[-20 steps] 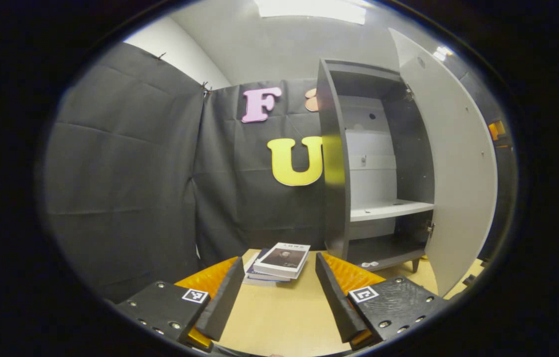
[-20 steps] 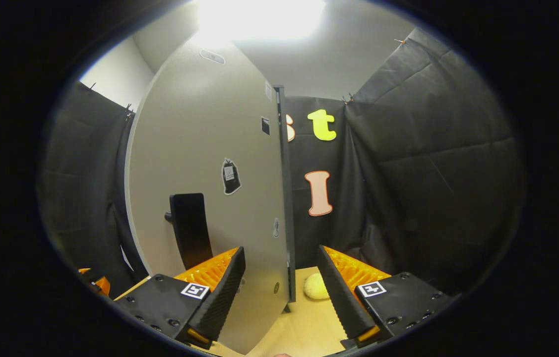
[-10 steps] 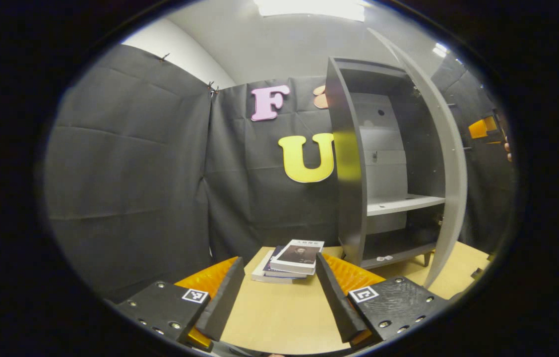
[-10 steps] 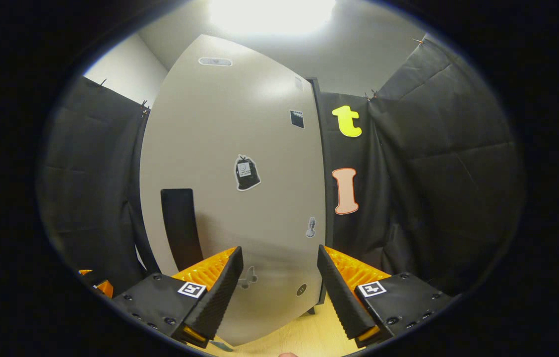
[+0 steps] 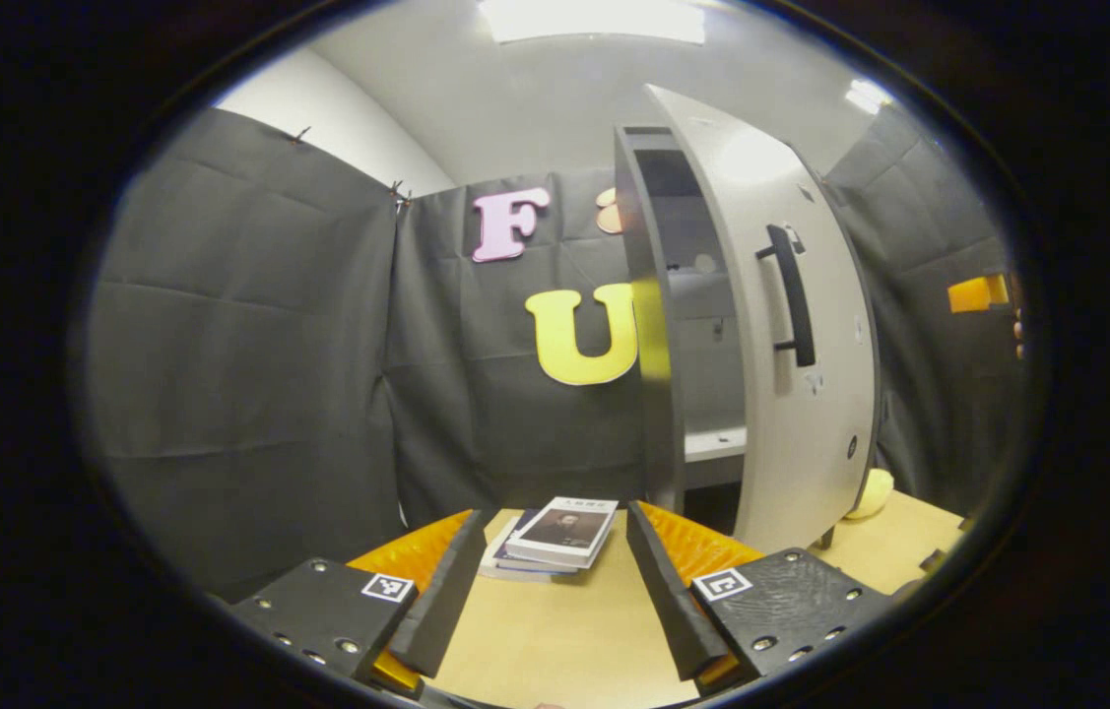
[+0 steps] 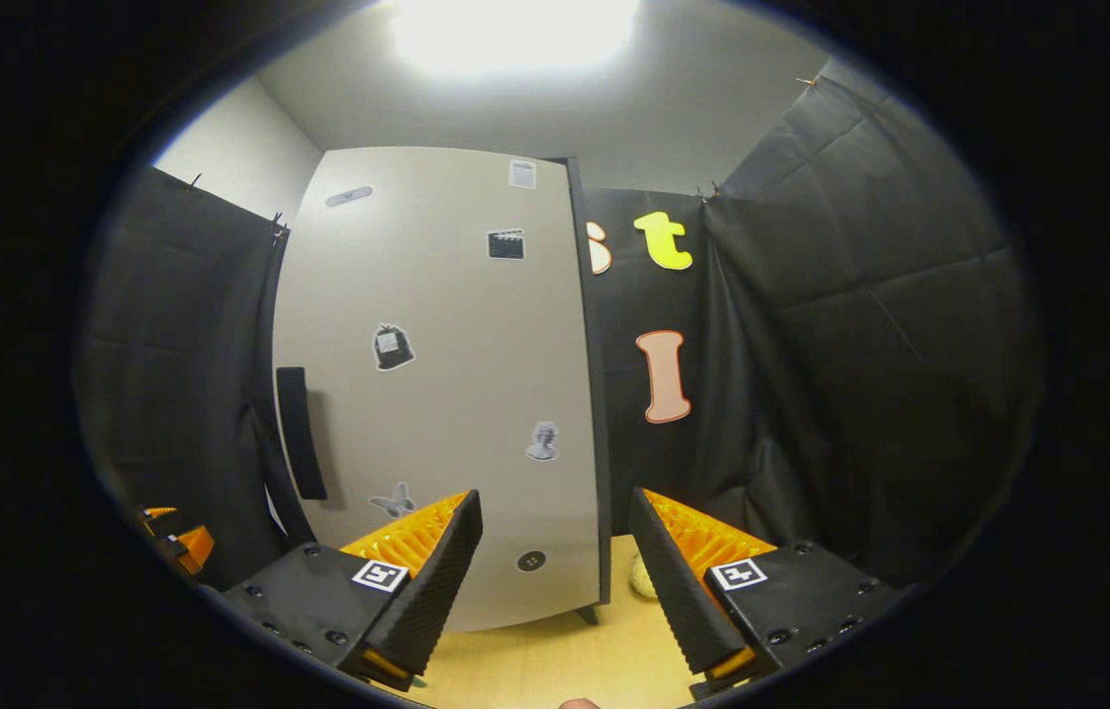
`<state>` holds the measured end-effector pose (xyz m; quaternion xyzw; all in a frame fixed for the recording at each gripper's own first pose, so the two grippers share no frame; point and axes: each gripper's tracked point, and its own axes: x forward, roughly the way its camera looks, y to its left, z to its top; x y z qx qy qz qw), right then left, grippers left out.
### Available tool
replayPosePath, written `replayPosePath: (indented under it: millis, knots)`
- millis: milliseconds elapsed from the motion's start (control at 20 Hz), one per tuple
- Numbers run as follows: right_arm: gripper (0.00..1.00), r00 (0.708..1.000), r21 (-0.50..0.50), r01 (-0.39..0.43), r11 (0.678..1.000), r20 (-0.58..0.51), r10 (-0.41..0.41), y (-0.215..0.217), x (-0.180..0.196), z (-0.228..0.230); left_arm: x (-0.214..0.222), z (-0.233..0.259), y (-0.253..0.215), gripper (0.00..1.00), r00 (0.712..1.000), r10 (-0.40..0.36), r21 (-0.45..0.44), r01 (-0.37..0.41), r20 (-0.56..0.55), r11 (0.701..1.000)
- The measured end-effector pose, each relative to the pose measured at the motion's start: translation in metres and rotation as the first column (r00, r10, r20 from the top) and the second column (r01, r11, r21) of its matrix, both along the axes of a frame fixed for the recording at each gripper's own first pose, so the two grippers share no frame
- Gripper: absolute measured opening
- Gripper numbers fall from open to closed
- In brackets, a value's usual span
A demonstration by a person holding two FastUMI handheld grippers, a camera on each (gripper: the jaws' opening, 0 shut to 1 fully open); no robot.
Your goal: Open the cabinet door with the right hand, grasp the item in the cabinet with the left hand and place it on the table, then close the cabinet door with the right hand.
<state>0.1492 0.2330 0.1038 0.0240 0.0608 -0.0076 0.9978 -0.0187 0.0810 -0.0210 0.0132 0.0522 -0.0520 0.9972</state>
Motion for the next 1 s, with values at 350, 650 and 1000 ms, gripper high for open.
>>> replayPosePath:
  millis: [350,650,1000]
  knots:
    - [0.96,1.000,-0.018,-0.012,1.000,-0.017,0.011,-0.021,-0.005,-0.010,-0.010,0.032,-0.062,0.87,0.999,-0.003,-0.008,0.003,0.036,1.000]
    - [0.96,1.000,-0.026,-0.012,1.000,-0.012,0.012,-0.029,-0.009,-0.015,-0.014,0.042,-0.083,0.87,0.999,0.001,-0.024,0.000,0.042,1.000]
    - [0.96,1.000,-0.046,0.007,0.999,0.024,-0.006,-0.034,-0.008,-0.011,-0.017,0.047,-0.086,0.87,0.998,-0.007,-0.025,0.008,0.055,1.000]
